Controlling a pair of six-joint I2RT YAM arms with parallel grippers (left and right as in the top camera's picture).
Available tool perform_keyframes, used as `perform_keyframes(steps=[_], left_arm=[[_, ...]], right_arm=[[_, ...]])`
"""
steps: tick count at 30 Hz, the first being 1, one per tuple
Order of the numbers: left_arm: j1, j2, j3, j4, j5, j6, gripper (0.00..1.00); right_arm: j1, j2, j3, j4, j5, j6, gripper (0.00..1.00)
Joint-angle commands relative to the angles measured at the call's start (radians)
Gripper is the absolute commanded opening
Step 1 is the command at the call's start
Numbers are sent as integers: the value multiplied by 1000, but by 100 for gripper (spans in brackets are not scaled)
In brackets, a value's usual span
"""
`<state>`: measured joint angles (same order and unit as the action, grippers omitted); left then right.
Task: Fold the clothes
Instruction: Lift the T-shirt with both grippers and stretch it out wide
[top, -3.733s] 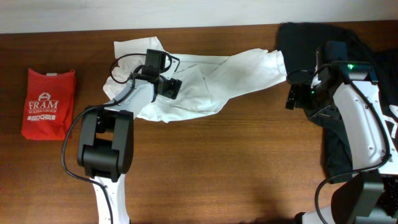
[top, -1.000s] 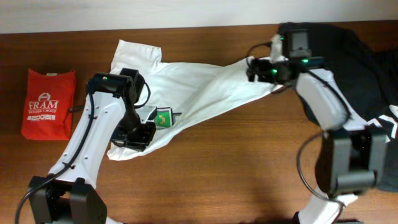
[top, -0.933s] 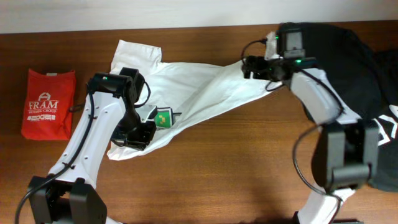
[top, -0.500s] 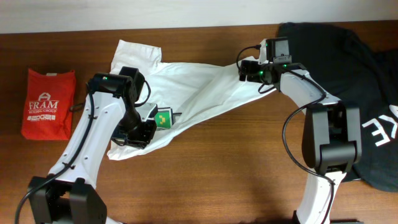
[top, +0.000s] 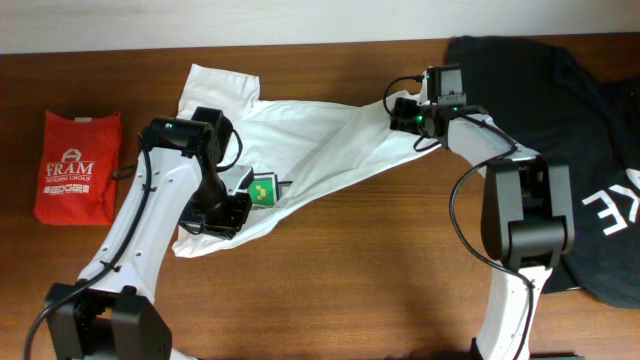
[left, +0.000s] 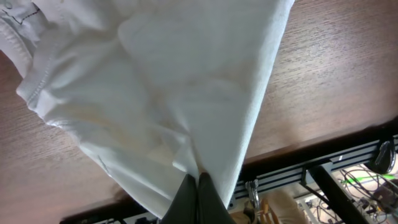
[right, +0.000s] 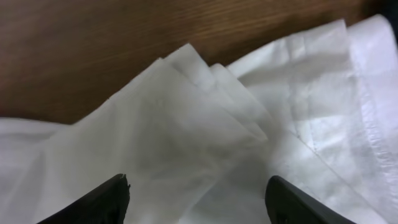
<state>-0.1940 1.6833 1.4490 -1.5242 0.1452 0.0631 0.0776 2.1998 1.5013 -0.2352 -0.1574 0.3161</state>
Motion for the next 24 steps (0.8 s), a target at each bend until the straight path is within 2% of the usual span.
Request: perform_keyframes(steps=[1, 6, 24], left_arm=[[7, -11, 1, 1, -3, 12, 0], [7, -11, 1, -3, -3, 12, 0], [7, -11, 1, -17, -3, 12, 0]], right_arm=[[7, 10, 0, 39, 11, 42, 70], [7, 15, 0, 49, 11, 42, 56], [7, 21, 0, 85, 38, 41, 54]])
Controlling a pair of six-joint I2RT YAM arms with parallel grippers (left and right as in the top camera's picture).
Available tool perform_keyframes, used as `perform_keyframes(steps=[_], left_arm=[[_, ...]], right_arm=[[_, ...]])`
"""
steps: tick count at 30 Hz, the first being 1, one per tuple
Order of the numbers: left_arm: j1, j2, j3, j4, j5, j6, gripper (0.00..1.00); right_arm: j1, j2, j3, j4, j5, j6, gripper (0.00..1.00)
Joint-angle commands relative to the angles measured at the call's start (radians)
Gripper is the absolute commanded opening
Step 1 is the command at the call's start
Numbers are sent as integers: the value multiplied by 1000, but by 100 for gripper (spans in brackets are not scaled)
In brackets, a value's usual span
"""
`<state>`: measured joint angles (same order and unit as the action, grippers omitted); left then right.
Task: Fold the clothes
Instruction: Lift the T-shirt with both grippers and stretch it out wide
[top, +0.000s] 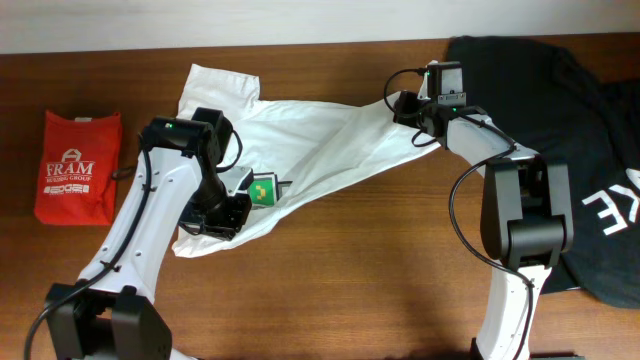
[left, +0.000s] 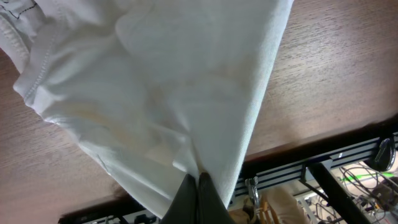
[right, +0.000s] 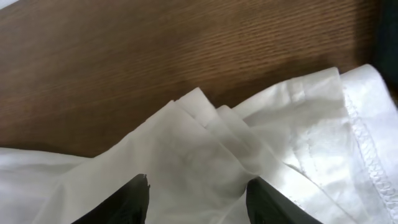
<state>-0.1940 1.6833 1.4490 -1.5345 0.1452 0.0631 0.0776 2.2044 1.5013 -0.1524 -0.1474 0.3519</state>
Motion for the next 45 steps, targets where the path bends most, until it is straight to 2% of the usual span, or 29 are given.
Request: perform_keyframes(steps=[1, 10, 14, 17, 23, 28, 31, 32, 40, 45], left_arm=[[7, -11, 1, -6, -3, 12, 0], [7, -11, 1, -6, -3, 12, 0], [7, -11, 1, -6, -3, 12, 0], [7, -11, 1, -3, -3, 12, 0], [8, -11, 1, 77, -3, 12, 0], [33, -12, 44, 254, -3, -33, 0], [90, -12, 119, 309, -2, -53, 0], [135, -12, 190, 321, -3, -53, 0], [231, -13, 533, 305, -3, -48, 0], [243, -30, 710, 261, -3, -48, 0]], right_arm=[[7, 19, 0, 3, 28, 5, 54], [7, 45, 0, 2, 24, 6, 54], [7, 45, 0, 11, 24, 6, 33], [7, 45, 1, 12, 25, 6, 4], [-15, -14, 10, -32, 24, 5, 4], [-66, -184, 79, -232, 26, -37, 4], [-106, -281, 153, -404, 29, -37, 4], [-133, -341, 216, -533, 28, -50, 4], [-170, -482, 537, -1029, 29, -172, 4], [-171, -515, 744, -1246, 68, -206, 4]])
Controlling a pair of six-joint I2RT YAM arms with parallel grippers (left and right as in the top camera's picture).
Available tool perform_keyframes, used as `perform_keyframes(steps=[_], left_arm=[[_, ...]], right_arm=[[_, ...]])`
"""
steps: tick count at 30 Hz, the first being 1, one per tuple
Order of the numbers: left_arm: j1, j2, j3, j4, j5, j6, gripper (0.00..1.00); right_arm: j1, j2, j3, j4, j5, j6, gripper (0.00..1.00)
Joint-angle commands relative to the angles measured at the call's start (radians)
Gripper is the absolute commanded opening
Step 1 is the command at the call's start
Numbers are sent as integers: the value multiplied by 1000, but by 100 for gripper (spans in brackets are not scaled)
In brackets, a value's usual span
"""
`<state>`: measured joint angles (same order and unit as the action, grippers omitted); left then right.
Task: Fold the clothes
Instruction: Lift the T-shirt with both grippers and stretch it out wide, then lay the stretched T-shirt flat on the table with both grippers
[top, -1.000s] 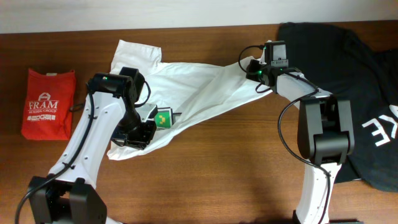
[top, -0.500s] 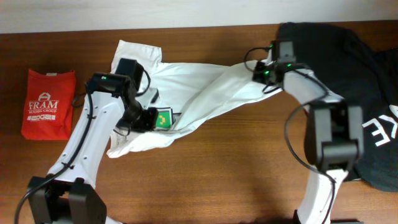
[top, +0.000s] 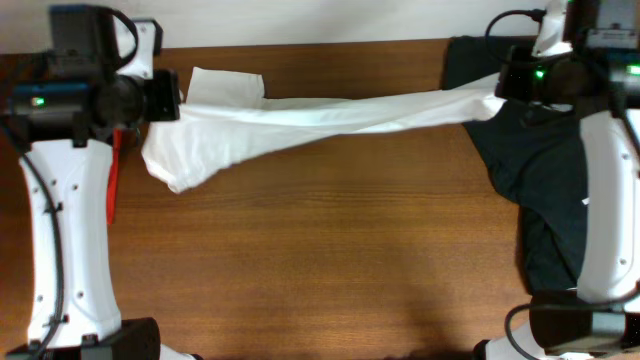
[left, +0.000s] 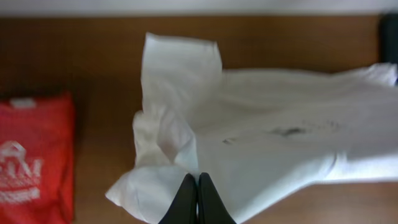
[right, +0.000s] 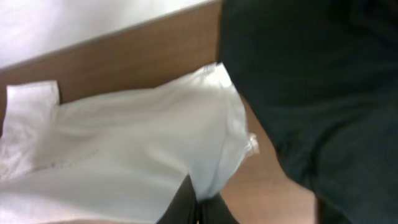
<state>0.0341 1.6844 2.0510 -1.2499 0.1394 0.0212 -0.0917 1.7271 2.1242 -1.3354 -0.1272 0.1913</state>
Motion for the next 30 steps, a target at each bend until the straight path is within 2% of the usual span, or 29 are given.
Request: perform_keyframes(steps=[1, 9, 14, 19, 23, 26, 30], left_arm=[[23, -42, 146, -35, 2, -6, 0], [92, -181, 313, -84, 2, -6, 0], [95, -244, 314, -61, 3, -8, 0], [95, -189, 312, -63, 4, -7, 0], [93, -85, 312, -51, 19, -6, 0], [93, 13, 312, 3, 22, 10, 0], [93, 140, 312, 179, 22, 32, 0]], right_arm=[[-1, -42, 180, -112, 76, -46, 4], [-1, -50, 474, -364, 98, -53, 4], [0, -77, 486, -359, 95, -54, 4], [0, -39, 485, -348, 94, -57, 4], [3, 41, 484, -309, 31, -88, 4], [21, 136, 484, -211, 14, -88, 4], [63, 264, 484, -2, 15, -87, 4]])
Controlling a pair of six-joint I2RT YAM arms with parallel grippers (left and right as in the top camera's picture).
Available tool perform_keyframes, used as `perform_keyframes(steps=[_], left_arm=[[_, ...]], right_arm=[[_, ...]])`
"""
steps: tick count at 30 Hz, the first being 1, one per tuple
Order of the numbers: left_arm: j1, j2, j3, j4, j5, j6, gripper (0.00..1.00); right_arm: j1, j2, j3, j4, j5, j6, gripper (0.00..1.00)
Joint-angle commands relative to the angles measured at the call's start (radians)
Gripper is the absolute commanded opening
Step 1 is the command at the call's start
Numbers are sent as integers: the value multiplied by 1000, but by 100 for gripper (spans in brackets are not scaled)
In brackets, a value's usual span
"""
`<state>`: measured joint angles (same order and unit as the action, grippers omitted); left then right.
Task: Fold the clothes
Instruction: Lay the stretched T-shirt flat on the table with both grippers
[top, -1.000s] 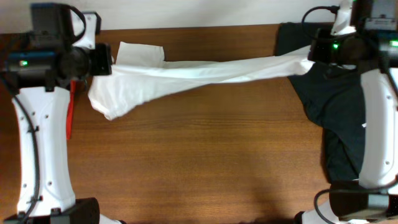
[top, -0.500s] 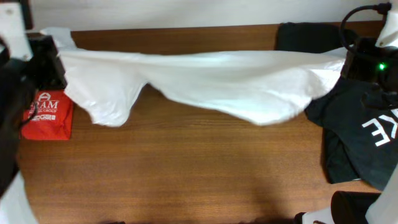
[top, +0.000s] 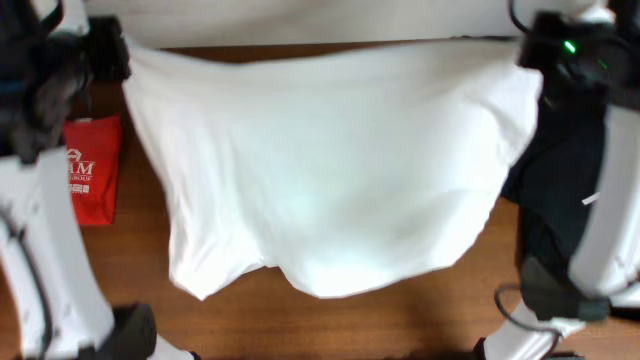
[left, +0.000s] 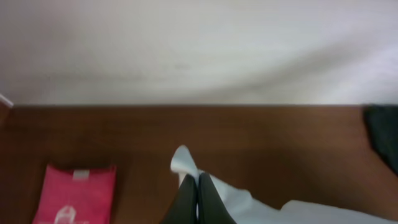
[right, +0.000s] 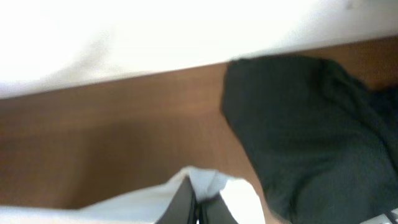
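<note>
A white garment (top: 330, 170) hangs spread wide and high above the table in the overhead view, filling most of the frame. My left gripper (left: 198, 186) is shut on its upper left corner (left: 181, 159). My right gripper (right: 194, 198) is shut on its upper right corner (right: 208, 180). From overhead the left gripper (top: 122, 55) and the right gripper (top: 532, 55) stand far apart at the top edge, the cloth stretched between them. Its lower hem sags in folds near the front.
A red printed bag (top: 88, 168) lies on the brown table (left: 124, 134) at the left. A black garment (right: 298, 118) lies heaped at the right, partly under the white one. A pale wall runs behind the table.
Both grippers have risen much higher with the white garment. It was a twisted band stretched across the table's back; now it hangs open as a broad sheet toward the camera.
The white garment lay crumpled on the table, my left gripper shut on its near left part and my right gripper open over its right corner. Later both grippers held it stretched across the back. Now it hangs spread between them.
</note>
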<state>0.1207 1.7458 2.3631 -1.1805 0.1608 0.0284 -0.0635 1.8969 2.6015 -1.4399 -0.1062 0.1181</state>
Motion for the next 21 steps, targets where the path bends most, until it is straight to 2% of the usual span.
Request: perform_keyframes(steps=[1, 7, 10, 13, 15, 17, 21], left_arm=[[6, 104, 0, 161, 0, 25, 0], [7, 184, 1, 521, -1, 24, 0], [9, 183, 25, 685, -40, -6, 0], [21, 183, 72, 741, -53, -34, 0], [38, 183, 129, 715, -47, -37, 0], [46, 181, 182, 618, -45, -36, 0], [46, 178, 224, 222, 66, -36, 0]], right_arm=[[42, 116, 6, 140, -6, -14, 4], [78, 210, 6, 463, -5, -5, 4], [69, 192, 19, 603, 17, 78, 4], [54, 172, 39, 637, 29, 100, 4], [36, 158, 56, 619, 60, 100, 4], [20, 147, 60, 553, 63, 97, 4], [11, 154, 58, 284, 66, 54, 4]])
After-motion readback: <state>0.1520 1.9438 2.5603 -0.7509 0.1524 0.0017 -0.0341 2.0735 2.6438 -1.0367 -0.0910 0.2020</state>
